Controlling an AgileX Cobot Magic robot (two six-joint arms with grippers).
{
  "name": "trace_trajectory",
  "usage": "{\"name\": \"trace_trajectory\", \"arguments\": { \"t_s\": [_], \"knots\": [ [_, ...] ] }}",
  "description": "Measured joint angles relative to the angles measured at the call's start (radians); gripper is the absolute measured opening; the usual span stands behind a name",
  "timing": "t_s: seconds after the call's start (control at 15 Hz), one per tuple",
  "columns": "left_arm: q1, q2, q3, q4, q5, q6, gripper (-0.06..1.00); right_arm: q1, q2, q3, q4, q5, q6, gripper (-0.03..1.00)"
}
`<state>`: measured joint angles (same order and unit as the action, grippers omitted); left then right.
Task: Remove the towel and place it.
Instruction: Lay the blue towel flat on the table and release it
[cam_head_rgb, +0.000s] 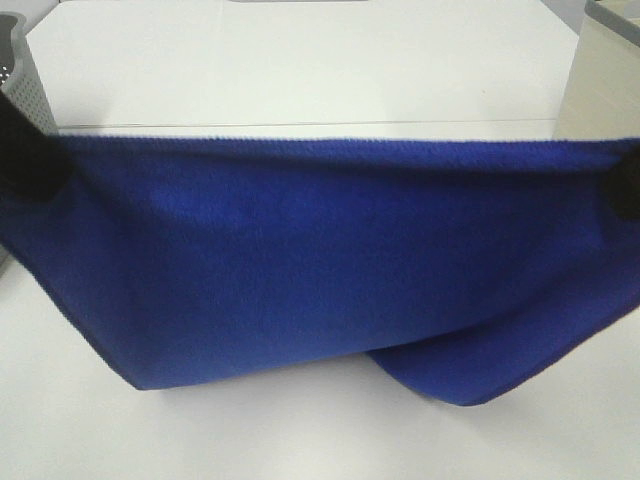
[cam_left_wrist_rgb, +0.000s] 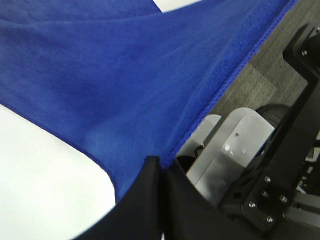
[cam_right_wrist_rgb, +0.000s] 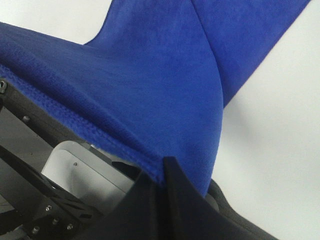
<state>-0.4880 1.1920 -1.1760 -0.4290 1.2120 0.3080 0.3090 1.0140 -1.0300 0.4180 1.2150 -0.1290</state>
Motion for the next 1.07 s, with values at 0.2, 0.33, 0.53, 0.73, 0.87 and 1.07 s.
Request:
{"name": "trace_trajectory", "arguments": {
  "t_s": [0.2,0.33,0.53,0.73,0.87,1.07],
  "knots": [
    [-0.135,-0.017,0.017,0.016,0.000,-0.074,0.00,0.000,-0.075,0.073,-0.006,0.001,0.000,0.02],
    [-0.189,-0.059,0.031,0.020,0.001,-0.133,0.00,0.000,-0.129,0.114,-0.012,0.001,0.000,0.02],
    [-0.203,-0.133,0.141,0.009,-0.009,-0.224,0.00,0.000,-0.194,0.190,0.021,0.001,0.000,0.02],
    [-0.203,-0.173,0.313,-0.066,-0.023,-0.257,0.00,0.000,-0.216,0.301,0.097,-0.001,0.000,0.02],
    [-0.203,-0.178,0.404,-0.117,-0.022,-0.257,0.00,0.000,-0.216,0.386,0.156,-0.002,0.000,0.02],
    [-0.203,-0.157,0.521,-0.174,-0.055,-0.257,0.00,0.000,-0.205,0.522,0.178,-0.002,0.000,0.02]
  ]
}}
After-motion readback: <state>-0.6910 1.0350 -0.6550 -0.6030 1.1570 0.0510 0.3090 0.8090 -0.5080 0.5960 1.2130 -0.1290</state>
